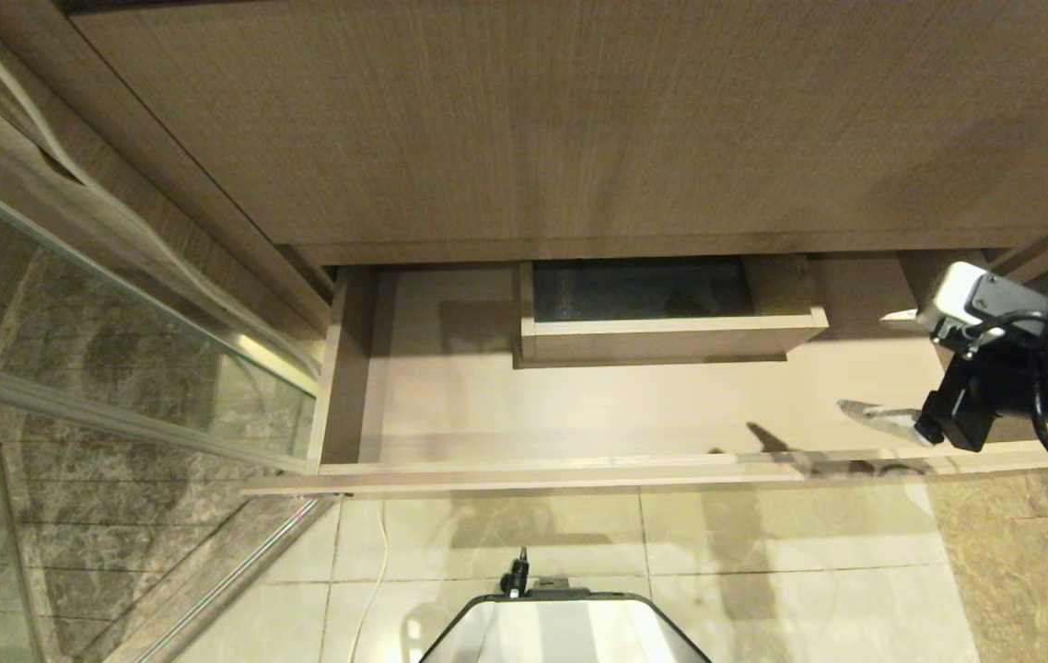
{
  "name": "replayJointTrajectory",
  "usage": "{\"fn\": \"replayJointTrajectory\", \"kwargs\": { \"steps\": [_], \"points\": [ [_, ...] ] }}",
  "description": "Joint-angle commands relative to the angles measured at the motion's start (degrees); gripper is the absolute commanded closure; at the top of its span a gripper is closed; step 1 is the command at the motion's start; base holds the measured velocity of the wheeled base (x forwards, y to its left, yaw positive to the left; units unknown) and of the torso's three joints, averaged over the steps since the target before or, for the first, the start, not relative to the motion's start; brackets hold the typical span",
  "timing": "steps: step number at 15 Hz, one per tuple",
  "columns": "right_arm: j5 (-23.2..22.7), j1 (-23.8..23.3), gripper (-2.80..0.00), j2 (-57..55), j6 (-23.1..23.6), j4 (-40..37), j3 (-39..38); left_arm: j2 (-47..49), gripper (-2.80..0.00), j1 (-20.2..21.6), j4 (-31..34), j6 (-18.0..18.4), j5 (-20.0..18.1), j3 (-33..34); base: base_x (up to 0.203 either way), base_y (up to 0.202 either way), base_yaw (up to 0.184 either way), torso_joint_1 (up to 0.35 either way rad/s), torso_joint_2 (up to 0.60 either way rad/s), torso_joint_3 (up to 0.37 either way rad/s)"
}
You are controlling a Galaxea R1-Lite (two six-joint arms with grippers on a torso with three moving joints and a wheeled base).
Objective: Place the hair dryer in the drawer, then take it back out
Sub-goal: Pull open the drawer
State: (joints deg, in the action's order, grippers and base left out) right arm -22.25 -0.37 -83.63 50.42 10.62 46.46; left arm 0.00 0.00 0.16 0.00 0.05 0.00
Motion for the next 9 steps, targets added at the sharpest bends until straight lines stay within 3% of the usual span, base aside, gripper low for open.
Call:
{"fn": "replayJointTrajectory", "kwargs": {
  "steps": [1,4,9],
  "points": [
    [0.8,-0.7,0.00,2.9,-3.6,-0.2,0.7,-0.1,0.00,0.0,0.0,0.0,0.0,0.0,0.000,0.000,0.000,0.000,0.00,0.000],
    [4.5,-0.7,0.00,5.0,-7.0,-0.2,1.1,0.0,0.00,0.0,0.0,0.0,0.0,0.0,0.000,0.000,0.000,0.000,0.00,0.000],
    [11.7,-0.6,0.00,10.5,-22.7,-1.2,2.3,0.0,0.00,0.0,0.0,0.0,0.0,0.0,0.000,0.000,0.000,0.000,0.00,0.000]
  ]
}}
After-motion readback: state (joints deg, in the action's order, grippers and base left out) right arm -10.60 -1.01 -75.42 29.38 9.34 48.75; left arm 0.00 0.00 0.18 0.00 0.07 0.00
